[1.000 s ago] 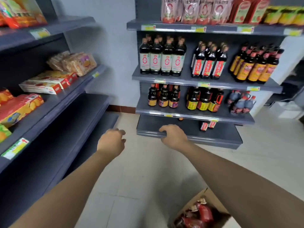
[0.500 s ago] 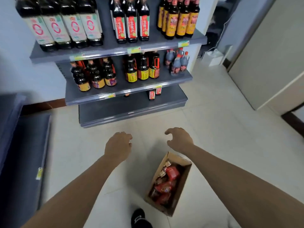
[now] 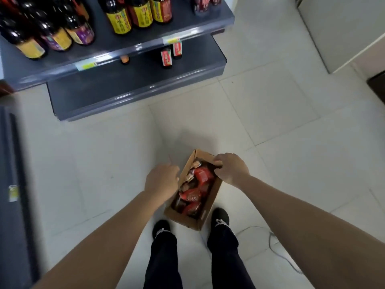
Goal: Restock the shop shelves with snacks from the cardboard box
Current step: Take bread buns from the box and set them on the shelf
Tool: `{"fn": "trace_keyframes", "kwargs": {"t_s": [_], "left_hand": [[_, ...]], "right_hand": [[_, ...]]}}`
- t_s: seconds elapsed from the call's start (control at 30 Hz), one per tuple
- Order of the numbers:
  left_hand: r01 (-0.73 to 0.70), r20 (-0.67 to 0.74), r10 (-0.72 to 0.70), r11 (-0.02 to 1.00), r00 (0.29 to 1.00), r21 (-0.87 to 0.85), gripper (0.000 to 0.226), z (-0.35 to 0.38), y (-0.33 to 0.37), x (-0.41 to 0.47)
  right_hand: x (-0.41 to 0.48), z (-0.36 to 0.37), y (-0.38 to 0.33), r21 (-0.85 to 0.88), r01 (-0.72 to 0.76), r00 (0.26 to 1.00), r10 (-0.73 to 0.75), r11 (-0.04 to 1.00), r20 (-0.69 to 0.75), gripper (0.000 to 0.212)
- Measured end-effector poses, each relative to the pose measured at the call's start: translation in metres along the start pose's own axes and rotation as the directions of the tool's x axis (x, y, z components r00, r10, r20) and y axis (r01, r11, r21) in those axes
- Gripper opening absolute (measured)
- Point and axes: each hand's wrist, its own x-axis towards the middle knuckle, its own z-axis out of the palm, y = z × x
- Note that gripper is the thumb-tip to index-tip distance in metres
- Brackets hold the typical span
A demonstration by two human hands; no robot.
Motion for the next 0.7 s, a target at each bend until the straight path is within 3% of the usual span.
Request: {"fn": "trace_keyframes", "kwargs": {"t_s": [0.27,0.4,0.7], "left_hand": [[0.066,0.065,-0.063,0.997,0.996,-0.043,0.024,0.112,0.025,0.05],[0.065,0.095,-0.066,0.998,0.993,0.015,0.027,0.172,0.019,0.074],[0.09,0.214,-0.094,0.996,0.972,0.028,0.035,0.318,-0.025,0.143]], "right_hand": [[0.078,0.065,0.076,-0.031,0.036,0.992,-0.032,0.999,0.121,0.038],[0.118,0.116,0.101,-0.01,0.018,0.981,-0.015,1.0,0.193,0.04],[0.215,0.259,0.143,0.031,-0.032,0.979,0.025,0.999,0.204,0.041]]}}
